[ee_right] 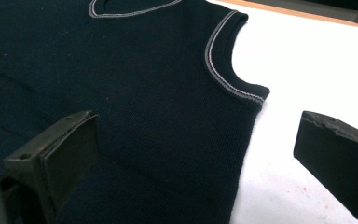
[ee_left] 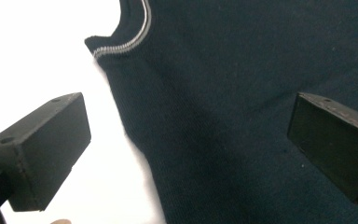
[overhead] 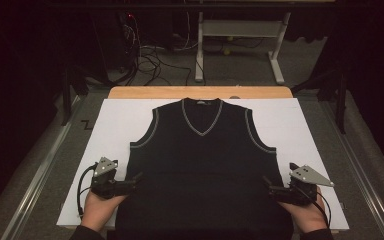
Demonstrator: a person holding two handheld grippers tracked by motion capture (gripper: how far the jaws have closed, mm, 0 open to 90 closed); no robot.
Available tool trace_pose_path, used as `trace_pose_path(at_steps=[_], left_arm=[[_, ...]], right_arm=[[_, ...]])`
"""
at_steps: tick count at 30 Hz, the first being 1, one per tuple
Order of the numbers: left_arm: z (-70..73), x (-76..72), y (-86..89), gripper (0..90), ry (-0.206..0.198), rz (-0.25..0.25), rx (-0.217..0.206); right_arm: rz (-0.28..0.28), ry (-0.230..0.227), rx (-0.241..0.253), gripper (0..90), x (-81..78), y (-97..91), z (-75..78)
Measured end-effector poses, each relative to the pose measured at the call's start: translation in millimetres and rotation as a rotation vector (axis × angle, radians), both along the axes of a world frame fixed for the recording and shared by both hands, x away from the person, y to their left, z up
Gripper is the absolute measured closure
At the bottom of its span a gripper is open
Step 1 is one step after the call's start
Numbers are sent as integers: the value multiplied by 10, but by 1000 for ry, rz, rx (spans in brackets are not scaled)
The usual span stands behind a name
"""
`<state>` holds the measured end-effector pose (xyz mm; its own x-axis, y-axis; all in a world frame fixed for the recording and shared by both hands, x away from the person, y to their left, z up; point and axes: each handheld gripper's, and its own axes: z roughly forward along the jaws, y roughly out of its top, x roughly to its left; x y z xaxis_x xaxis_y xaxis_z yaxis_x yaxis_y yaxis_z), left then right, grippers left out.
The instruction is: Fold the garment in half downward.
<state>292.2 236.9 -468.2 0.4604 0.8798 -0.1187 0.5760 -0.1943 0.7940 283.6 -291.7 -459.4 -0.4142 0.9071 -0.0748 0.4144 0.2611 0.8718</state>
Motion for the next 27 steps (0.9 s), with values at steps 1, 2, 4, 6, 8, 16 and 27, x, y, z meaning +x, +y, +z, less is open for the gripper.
trace_pose_path(at_steps=[1,2,4,6,8,16,27], left_arm=[[0,0,0,0,0,0,0],[-4,6,-1,0,10,0,4],[-11,19,-4,0,29,4,8],[-17,29,-8,0,44,9,18],[-22,33,-10,0,50,9,19],[-59,60,-19,0,94,-1,40],[-128,261,12,184,181,21,40]], right_arm=[[3,2,-3,7,2,4,-3],[6,5,-6,9,4,7,-6],[8,12,-15,10,10,15,-13],[8,21,-20,12,12,19,-17],[7,32,-26,14,19,25,-27],[6,68,-24,42,49,9,-55],[-76,207,10,297,349,-57,-112]])
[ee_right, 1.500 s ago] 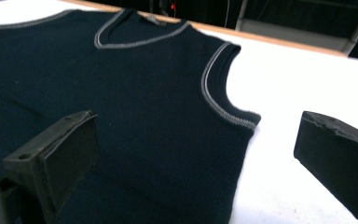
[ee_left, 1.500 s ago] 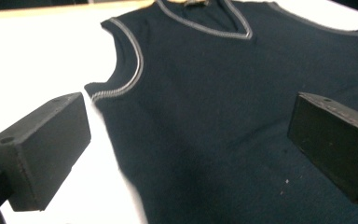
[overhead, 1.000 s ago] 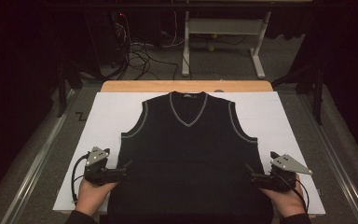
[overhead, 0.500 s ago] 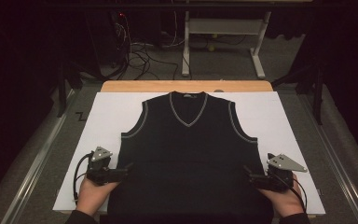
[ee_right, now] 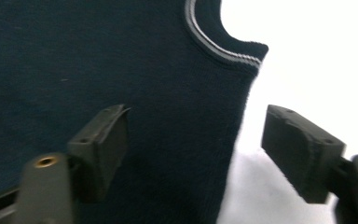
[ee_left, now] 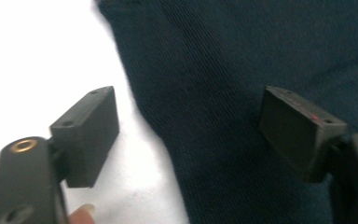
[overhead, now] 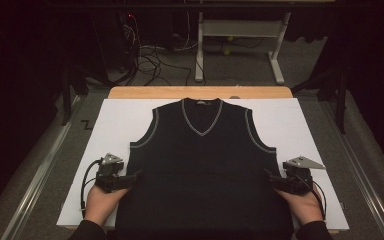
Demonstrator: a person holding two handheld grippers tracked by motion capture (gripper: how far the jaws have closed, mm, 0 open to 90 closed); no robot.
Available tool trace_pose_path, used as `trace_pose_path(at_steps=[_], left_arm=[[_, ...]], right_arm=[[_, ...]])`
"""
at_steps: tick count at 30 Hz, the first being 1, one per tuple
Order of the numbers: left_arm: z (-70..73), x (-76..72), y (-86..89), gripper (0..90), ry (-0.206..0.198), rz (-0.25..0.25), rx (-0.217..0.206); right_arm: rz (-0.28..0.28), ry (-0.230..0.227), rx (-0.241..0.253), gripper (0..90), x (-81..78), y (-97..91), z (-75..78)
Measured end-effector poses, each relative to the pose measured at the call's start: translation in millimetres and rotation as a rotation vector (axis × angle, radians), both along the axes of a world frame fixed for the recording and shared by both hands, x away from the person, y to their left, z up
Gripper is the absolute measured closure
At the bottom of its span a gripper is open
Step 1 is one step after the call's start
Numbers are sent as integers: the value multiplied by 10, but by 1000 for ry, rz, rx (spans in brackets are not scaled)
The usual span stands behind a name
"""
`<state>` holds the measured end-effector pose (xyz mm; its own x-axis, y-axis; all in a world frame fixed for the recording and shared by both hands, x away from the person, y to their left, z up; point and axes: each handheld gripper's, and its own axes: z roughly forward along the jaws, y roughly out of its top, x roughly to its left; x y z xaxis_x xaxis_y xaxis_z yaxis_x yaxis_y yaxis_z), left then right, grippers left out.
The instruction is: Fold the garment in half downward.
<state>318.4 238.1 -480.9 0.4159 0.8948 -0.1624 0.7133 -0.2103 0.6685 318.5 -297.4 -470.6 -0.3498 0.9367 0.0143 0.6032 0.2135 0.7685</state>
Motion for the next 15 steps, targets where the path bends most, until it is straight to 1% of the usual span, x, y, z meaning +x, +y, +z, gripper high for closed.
trace_pose_path(at_steps=[1,2,3,4,5,7,8,9,11,12,14,15], left_arm=[[-4,-5,-9,184,-2,-2,9],[0,-9,-16,221,-4,-3,15],[3,-9,-17,221,-3,-4,10],[3,-11,-19,249,-4,-4,5],[3,-11,-30,282,-6,0,16],[4,-11,-47,331,-11,3,32],[2,-8,-55,359,-14,5,34],[2,3,-73,389,-16,6,38],[1,8,-83,446,-20,5,42],[0,14,-94,446,-21,3,40],[2,29,-108,493,-21,-1,41],[3,35,-113,541,-20,-2,39]], right_arm=[[0,0,0,297,0,0,0],[-11,31,4,341,62,-16,-12],[-11,31,4,341,62,-16,-12],[-17,44,11,364,81,-12,-16],[-18,51,7,379,97,-6,-17],[-26,54,-11,406,115,17,-12],[-22,54,-17,424,124,26,-9],[-17,58,-24,464,137,45,-4],[-7,58,-36,513,150,68,-5],[-7,58,-36,513,150,68,-5],[10,58,-42,577,160,88,-1],[15,61,-41,615,163,98,1]])
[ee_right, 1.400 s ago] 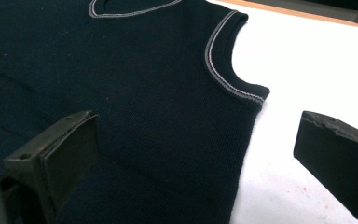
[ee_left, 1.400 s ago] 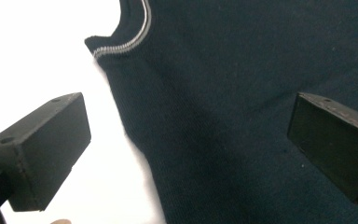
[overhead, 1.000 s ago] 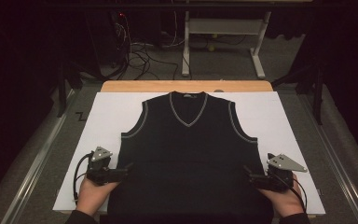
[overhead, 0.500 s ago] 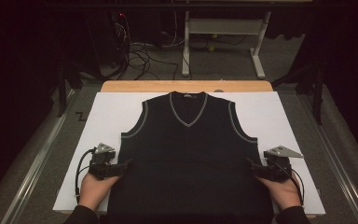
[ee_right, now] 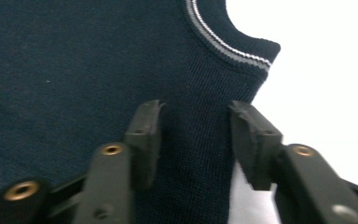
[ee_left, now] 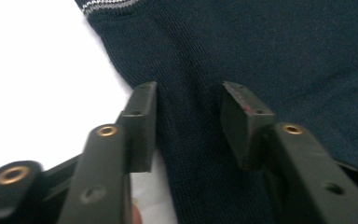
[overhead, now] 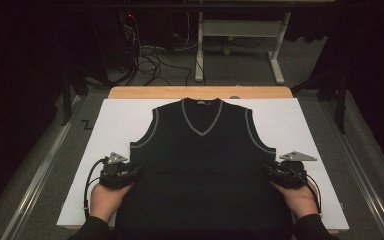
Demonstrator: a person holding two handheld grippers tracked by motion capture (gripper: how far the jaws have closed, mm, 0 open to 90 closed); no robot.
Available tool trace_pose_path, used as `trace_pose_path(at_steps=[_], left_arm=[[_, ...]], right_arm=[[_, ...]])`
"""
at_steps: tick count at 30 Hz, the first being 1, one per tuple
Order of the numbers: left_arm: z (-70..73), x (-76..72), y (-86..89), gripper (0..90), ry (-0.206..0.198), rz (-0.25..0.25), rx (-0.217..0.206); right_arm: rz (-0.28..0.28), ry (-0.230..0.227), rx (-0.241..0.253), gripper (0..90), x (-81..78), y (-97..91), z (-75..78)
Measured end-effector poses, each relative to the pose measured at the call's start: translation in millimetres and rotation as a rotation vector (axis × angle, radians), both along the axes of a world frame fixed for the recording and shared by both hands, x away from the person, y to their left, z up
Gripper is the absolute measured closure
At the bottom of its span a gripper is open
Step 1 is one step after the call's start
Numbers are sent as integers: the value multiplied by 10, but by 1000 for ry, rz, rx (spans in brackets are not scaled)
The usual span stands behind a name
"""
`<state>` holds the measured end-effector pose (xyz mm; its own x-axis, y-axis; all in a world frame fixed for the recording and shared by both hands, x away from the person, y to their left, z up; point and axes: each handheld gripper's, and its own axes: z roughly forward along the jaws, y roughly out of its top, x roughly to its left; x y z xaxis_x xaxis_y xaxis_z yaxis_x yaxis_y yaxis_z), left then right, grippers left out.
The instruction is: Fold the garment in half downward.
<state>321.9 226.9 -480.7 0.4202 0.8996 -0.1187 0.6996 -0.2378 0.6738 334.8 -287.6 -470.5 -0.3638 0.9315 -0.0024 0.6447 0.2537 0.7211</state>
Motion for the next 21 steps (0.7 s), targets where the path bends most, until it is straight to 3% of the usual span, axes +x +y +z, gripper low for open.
trace_pose_path(at_steps=[3,4,5,6,12,13,14,15,16,21], left_arm=[[0,14,-1,580,-1,-10,-4],[-3,22,7,633,0,-17,-14],[-3,22,7,652,0,-17,-14],[-2,26,12,679,4,-24,-22],[5,29,26,756,-6,-48,-36],[24,24,42,767,-12,-48,-43],[78,-9,72,778,-46,-43,-70],[78,-9,72,780,-46,-43,-70],[138,-48,91,782,-78,-45,-91],[232,-131,100,782,-123,-58,-105]], right_arm=[[5,0,3,668,1,2,1],[13,6,15,748,3,2,2],[13,6,15,748,3,2,2],[25,6,14,805,7,6,3],[46,0,3,845,0,25,10],[47,-4,0,846,-5,24,13],[46,-27,6,848,-31,15,38],[46,-27,6,848,-31,15,38],[44,-58,24,848,-65,-8,81],[48,-120,37,848,-148,-36,160]])
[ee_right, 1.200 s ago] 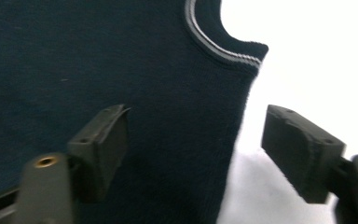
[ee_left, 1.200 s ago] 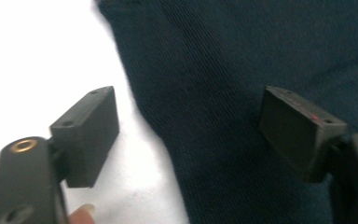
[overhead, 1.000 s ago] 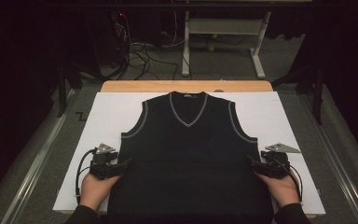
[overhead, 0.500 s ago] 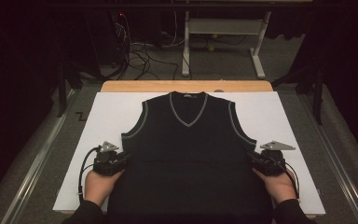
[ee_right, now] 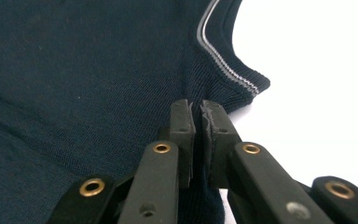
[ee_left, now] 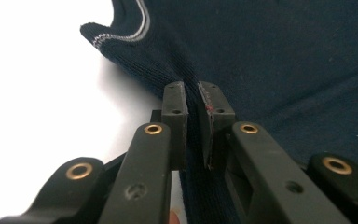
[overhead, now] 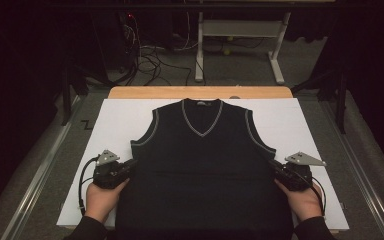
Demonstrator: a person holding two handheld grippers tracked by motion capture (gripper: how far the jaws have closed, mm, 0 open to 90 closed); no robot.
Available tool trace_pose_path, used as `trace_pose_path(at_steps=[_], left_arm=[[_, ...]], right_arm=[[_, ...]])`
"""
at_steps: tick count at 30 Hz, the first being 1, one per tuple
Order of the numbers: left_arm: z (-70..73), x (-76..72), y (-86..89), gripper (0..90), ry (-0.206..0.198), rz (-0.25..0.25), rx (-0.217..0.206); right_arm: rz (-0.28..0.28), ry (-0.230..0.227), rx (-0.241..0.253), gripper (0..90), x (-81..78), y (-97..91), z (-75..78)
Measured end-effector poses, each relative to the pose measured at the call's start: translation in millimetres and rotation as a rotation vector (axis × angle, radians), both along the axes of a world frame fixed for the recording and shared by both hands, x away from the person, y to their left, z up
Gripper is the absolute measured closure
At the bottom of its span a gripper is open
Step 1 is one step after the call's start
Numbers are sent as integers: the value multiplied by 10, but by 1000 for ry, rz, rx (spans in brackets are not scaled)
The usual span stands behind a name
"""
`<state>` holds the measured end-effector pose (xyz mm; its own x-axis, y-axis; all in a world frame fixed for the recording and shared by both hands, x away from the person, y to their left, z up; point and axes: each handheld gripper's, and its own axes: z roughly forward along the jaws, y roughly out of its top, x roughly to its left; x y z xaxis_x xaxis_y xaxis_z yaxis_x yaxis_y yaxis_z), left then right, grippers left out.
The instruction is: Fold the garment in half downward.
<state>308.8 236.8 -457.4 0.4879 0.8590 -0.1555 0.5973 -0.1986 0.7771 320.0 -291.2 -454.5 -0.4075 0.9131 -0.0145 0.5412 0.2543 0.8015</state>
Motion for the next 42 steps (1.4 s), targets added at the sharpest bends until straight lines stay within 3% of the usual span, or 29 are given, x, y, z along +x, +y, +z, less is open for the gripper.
trace_pose_path(at_steps=[5,11,17,21,27,36,42], left_arm=[[100,-125,48,783,-41,-4,-24],[122,-248,100,782,-43,-25,-21],[152,-409,155,781,-42,-46,-29],[146,-528,161,782,-32,-70,-23],[99,-732,141,786,-20,-94,22],[69,-887,198,798,-6,-106,30],[47,-1015,196,807,4,-126,58]], right_arm=[[2,-56,21,849,-144,-48,92],[22,-78,17,849,-279,-88,131],[52,-92,17,849,-516,-129,154],[66,-88,10,848,-618,-150,141],[89,-81,-7,848,-823,-196,109],[110,-72,-16,848,-1015,-239,75],[121,-56,-23,848,-1107,-251,49]])
